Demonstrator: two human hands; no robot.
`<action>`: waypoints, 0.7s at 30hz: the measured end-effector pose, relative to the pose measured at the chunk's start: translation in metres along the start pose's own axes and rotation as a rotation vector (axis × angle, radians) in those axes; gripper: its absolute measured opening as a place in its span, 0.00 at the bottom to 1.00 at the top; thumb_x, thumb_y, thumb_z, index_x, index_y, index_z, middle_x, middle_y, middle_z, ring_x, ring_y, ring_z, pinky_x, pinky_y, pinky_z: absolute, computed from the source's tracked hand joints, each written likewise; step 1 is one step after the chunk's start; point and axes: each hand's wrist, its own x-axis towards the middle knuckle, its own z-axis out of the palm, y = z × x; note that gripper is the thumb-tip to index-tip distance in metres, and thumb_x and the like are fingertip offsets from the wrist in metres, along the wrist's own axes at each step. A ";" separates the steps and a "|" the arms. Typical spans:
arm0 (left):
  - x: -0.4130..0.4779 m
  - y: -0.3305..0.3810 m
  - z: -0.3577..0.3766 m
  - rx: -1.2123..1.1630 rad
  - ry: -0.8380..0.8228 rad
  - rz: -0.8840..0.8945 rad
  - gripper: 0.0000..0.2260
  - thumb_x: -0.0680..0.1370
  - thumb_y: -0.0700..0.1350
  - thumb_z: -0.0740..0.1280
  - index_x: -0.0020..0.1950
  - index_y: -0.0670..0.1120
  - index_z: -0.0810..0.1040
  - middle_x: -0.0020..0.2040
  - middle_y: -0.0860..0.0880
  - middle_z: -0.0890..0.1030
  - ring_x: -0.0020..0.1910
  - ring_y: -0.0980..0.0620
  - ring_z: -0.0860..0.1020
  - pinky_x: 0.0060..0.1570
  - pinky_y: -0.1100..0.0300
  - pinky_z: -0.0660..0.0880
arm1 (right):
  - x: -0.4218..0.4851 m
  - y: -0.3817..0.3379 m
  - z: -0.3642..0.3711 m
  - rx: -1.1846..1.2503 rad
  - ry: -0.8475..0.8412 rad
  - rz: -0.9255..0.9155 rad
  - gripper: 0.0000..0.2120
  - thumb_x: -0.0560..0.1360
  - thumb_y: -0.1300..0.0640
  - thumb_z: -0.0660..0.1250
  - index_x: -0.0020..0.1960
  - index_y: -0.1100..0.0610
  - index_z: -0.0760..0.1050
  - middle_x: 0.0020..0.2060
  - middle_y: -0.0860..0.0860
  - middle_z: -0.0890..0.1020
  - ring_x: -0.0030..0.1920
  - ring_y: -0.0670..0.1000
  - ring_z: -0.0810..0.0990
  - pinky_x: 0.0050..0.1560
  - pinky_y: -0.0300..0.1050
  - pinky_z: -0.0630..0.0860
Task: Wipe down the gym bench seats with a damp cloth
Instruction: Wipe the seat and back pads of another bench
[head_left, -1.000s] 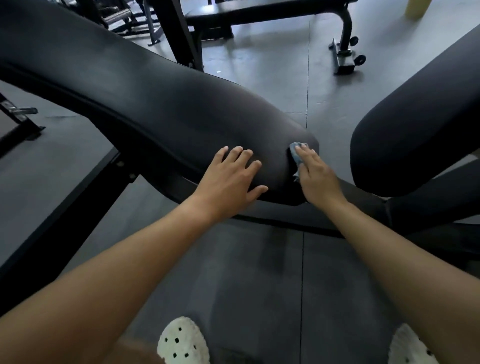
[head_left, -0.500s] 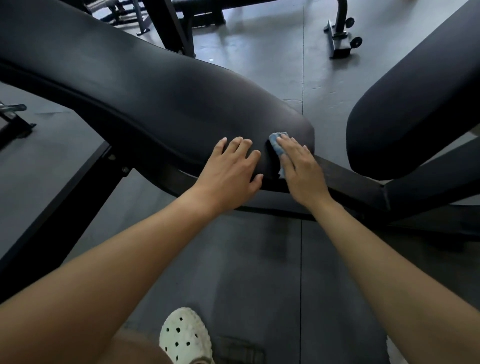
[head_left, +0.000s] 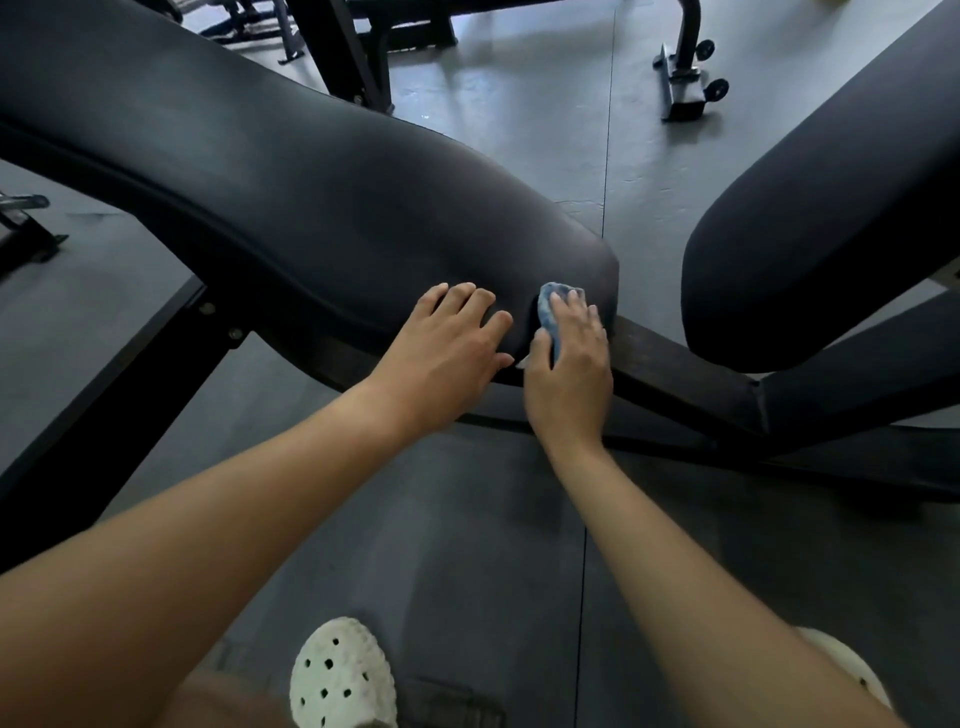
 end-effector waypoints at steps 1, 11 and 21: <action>0.001 -0.001 0.001 0.004 0.004 0.004 0.20 0.83 0.56 0.63 0.68 0.44 0.76 0.69 0.42 0.75 0.72 0.40 0.71 0.73 0.42 0.66 | -0.003 0.002 0.000 0.002 -0.003 -0.015 0.25 0.82 0.53 0.56 0.78 0.54 0.67 0.78 0.50 0.66 0.80 0.51 0.59 0.81 0.48 0.54; -0.002 0.002 0.011 0.009 0.062 -0.005 0.18 0.83 0.55 0.64 0.66 0.44 0.77 0.68 0.40 0.75 0.72 0.38 0.71 0.73 0.42 0.66 | 0.072 0.035 -0.028 0.053 -0.280 0.164 0.25 0.86 0.54 0.52 0.83 0.51 0.56 0.82 0.49 0.55 0.81 0.50 0.53 0.80 0.47 0.49; -0.002 0.002 0.012 0.021 0.062 0.008 0.18 0.84 0.54 0.62 0.68 0.45 0.76 0.70 0.40 0.74 0.73 0.37 0.70 0.74 0.41 0.65 | 0.000 0.011 0.001 0.220 0.149 0.386 0.24 0.86 0.53 0.51 0.82 0.53 0.57 0.80 0.52 0.62 0.78 0.52 0.62 0.75 0.46 0.63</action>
